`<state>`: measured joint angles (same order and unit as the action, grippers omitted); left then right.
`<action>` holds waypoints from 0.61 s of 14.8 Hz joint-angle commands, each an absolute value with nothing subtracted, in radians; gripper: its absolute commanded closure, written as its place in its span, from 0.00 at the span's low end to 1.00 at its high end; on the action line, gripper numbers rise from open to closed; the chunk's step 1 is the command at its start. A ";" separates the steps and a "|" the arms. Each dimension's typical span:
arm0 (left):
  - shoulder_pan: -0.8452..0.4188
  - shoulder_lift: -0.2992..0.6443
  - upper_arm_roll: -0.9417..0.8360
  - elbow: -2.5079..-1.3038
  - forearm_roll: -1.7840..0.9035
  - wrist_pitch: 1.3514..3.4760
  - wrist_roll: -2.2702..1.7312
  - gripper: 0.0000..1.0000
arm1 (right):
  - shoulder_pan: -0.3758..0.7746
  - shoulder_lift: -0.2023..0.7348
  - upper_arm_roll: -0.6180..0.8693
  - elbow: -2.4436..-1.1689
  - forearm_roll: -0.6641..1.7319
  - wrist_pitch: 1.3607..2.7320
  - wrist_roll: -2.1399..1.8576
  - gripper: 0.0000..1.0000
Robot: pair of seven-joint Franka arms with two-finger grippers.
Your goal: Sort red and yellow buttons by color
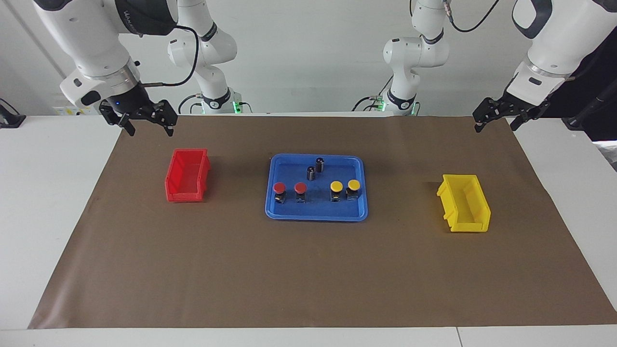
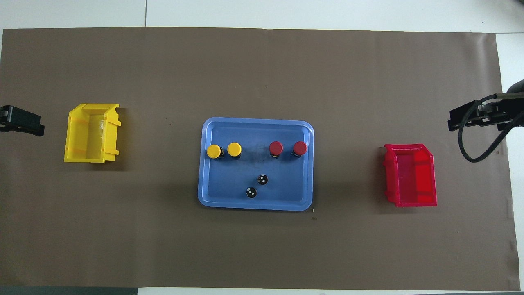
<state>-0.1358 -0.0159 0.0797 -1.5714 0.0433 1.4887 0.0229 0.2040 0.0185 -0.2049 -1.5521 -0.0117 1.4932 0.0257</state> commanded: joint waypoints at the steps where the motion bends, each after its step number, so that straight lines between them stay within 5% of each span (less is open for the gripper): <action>1: -0.130 -0.034 0.077 -1.591 0.061 1.485 0.035 0.00 | 0.201 -0.008 -0.201 -1.585 -0.009 1.509 0.023 0.00; 9: -0.129 -0.052 0.078 -1.628 0.063 1.512 -0.009 0.00 | 0.202 -0.006 -0.199 -1.583 -0.008 1.516 0.032 0.00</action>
<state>-0.1355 -0.0169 0.0809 -1.5831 0.0434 1.4896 0.0180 0.2040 0.0185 -0.2049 -1.5522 -0.0117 1.4944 0.0257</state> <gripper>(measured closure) 0.000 0.000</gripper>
